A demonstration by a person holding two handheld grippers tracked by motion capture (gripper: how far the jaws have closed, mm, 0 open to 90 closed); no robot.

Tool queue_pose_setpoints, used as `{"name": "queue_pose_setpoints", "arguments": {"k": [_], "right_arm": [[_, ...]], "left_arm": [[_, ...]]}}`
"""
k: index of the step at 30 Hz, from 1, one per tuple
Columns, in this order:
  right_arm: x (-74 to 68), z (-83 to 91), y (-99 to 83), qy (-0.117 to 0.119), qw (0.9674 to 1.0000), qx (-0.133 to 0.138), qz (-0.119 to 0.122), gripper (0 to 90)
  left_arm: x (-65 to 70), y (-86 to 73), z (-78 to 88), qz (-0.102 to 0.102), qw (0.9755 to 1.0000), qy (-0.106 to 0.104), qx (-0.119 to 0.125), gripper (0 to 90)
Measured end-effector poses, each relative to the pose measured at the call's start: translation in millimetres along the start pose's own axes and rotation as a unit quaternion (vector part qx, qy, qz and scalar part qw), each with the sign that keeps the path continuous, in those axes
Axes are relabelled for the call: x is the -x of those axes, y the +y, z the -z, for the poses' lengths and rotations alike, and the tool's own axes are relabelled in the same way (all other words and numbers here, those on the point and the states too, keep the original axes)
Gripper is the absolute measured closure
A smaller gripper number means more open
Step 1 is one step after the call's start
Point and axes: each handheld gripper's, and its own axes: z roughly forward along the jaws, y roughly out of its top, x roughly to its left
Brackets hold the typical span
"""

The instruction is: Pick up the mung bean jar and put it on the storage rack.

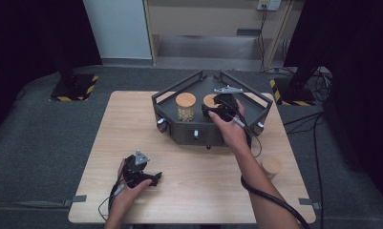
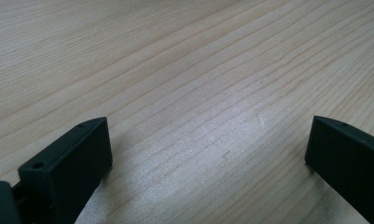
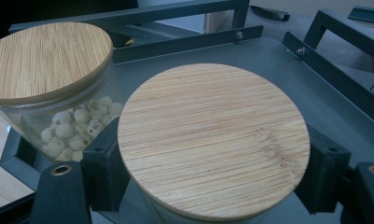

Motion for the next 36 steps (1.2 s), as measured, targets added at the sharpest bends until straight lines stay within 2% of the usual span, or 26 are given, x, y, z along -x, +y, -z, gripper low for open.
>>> {"name": "queue_pose_setpoints", "arguments": {"k": [12,16,20,25,29,36], "right_arm": [[1.4,0.5,-5.4,0.003,0.9999,0.010,0.000,24.9],[4.8,1.7,-6.6,0.014,0.9998,0.012,0.006,18.7],[5.1,6.8,-8.0,0.014,0.9997,0.018,0.005,12.8],[4.3,15.9,-9.0,0.014,0.9995,0.021,0.018,8.5],[3.3,24.0,-9.8,0.010,0.9993,0.027,0.026,7.1],[7.4,37.2,-12.2,0.010,0.9991,0.033,0.025,5.8]], "left_arm": [[-0.1,0.2,0.0,0.000,1.0000,0.000,0.000,0.0],[-0.1,0.2,0.0,0.000,1.0000,0.000,0.000,0.0],[-0.1,0.2,0.0,0.000,1.0000,0.000,0.000,0.0],[-0.2,0.3,-0.1,0.000,1.0000,0.000,0.000,0.0],[-0.2,0.3,-0.1,0.000,1.0000,0.000,0.000,0.0],[-0.2,0.3,-0.1,0.000,1.0000,0.000,0.000,0.0]]}}
